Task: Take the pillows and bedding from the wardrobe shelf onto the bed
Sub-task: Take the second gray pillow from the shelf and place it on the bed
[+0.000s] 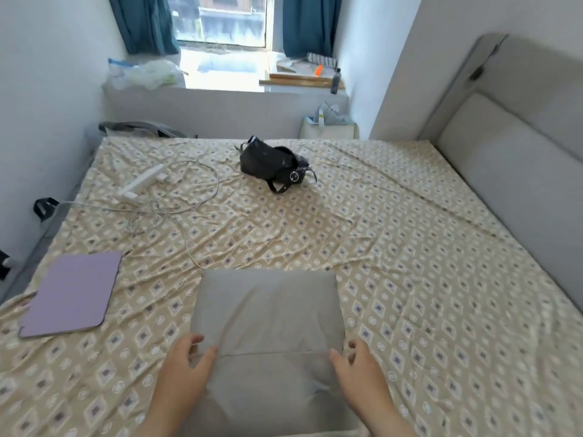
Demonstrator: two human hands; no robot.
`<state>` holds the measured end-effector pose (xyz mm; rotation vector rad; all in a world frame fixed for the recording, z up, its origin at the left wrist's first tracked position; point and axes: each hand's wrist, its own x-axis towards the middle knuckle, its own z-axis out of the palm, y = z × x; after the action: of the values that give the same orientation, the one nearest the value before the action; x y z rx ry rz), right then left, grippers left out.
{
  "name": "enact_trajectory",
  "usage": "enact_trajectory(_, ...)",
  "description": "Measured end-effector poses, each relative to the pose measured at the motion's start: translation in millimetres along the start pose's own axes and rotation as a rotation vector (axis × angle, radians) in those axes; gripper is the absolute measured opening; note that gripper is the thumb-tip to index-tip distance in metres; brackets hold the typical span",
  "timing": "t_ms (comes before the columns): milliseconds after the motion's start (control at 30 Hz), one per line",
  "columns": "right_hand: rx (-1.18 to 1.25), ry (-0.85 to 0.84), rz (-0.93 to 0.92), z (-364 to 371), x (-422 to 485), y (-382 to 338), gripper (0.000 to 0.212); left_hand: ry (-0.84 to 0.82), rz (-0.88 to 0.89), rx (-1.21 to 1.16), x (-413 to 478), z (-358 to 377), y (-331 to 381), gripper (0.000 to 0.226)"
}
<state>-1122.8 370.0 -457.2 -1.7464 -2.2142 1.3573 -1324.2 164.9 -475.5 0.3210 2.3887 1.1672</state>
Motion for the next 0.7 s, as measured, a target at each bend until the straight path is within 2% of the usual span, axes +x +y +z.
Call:
enact_trajectory(100, 0.156, 0.044, 0.021, -50.8, -32.5, -17.9, 0.031, -0.051, 0.102, -0.109, -11.8, -19.0, 55.1, 0.011)
enact_trajectory(233, 0.317, 0.208, -0.016, -135.9, -83.7, -35.4, 0.022, -0.091, 0.278, -0.195, -40.1, -38.5, 144.5, 0.007)
enact_trajectory(400, 0.443, 0.412, -0.120, -222.4, -138.5, -33.0, 0.024, -0.211, 0.488, -0.241, -86.1, -27.7, 235.7, 0.009)
enact_trajectory(600, 0.437, 0.601, -0.225, -314.8, -211.1, 0.7, 0.027, -0.316, 0.765, -0.227, -168.0, 9.4, 331.3, 0.011)
enact_trajectory(700, 0.445, 0.705, -0.259, -359.8, -249.0, 24.1, 0.030, -0.371, 0.897, -0.209, -217.7, 33.8, 372.4, 0.020)
